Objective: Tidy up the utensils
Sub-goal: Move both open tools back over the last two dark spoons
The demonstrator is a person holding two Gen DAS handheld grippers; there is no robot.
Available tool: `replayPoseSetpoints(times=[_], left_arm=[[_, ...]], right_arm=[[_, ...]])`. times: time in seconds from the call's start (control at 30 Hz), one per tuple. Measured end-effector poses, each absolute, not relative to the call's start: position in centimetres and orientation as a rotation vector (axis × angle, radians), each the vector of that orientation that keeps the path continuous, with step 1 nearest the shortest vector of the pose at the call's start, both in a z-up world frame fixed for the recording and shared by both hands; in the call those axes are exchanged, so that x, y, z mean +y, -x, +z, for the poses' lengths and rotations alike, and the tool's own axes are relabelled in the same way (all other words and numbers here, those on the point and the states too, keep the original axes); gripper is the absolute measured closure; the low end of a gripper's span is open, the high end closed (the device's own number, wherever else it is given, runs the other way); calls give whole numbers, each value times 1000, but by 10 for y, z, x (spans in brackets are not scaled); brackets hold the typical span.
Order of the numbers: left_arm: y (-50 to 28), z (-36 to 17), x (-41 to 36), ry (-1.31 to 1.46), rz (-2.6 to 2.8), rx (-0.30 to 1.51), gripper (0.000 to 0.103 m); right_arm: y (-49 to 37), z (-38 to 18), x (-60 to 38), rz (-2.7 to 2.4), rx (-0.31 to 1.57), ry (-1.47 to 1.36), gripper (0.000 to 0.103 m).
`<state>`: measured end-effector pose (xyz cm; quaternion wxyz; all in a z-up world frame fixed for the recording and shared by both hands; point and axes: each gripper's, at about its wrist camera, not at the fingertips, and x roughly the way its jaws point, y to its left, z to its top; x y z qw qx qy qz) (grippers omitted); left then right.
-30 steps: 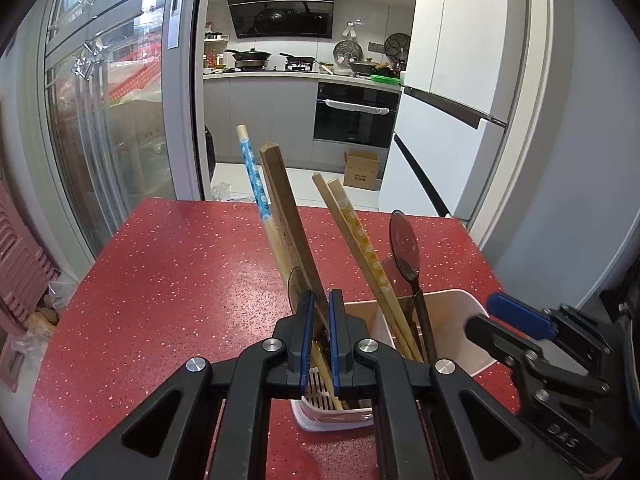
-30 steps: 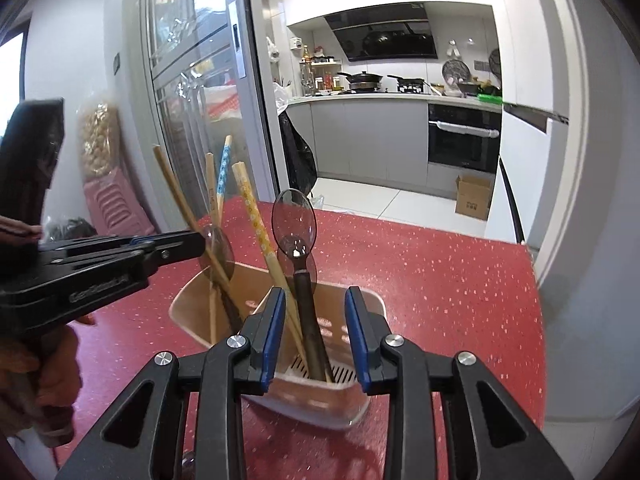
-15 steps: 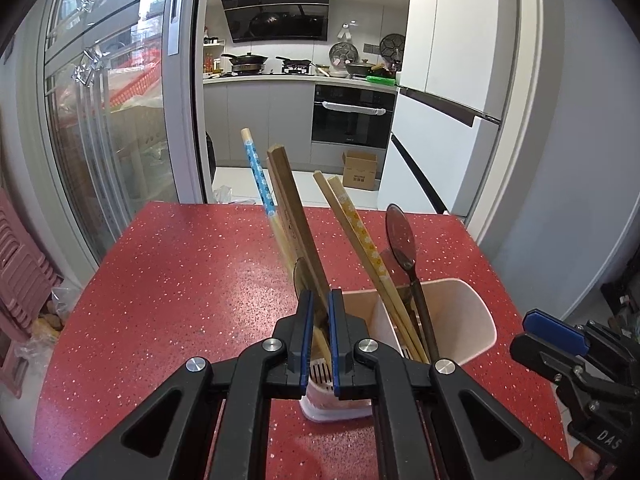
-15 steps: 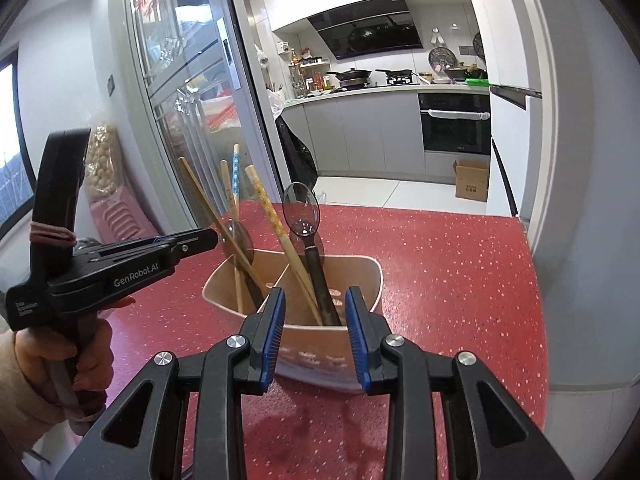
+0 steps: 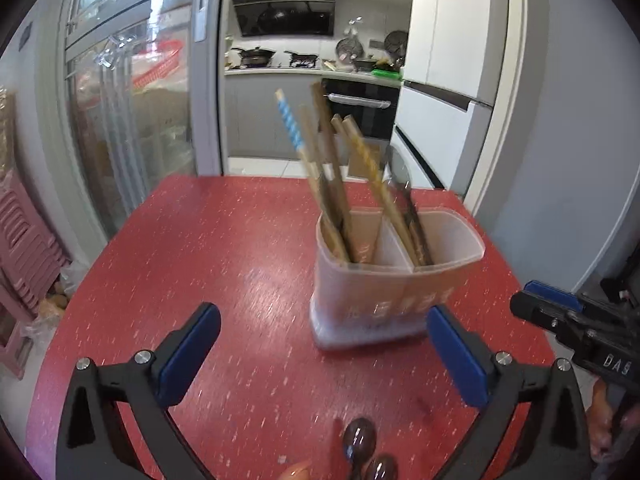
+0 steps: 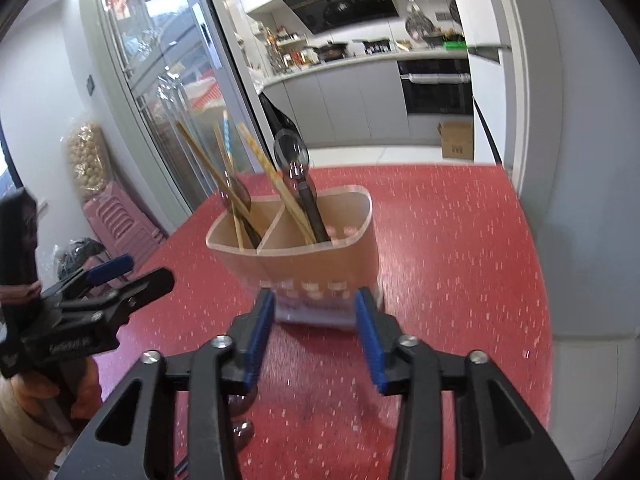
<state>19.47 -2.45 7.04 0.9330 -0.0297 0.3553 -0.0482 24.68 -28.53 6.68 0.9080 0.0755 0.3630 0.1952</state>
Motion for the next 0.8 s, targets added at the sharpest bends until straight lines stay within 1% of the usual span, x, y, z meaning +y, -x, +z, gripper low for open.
replayPoseSetpoints(times=[0.03, 0.07, 0.1, 0.57, 0.8], left_arm=[[-193, 64, -24, 52, -89, 745, 0], [-192, 60, -22, 48, -84, 756, 0], [-190, 56, -21, 45, -78, 763, 0], [-169, 6, 6, 58, -36, 867, 0], [-164, -17, 31, 69, -6, 908, 0]], right_arm=[[-246, 65, -285, 401, 765, -164, 36], [-244, 62, -286, 397, 777, -173, 18], [-241, 59, -286, 390, 787, -189, 11], [-202, 31, -268, 324, 929, -192, 11], [-183, 8, -247, 301, 1045, -176, 11]])
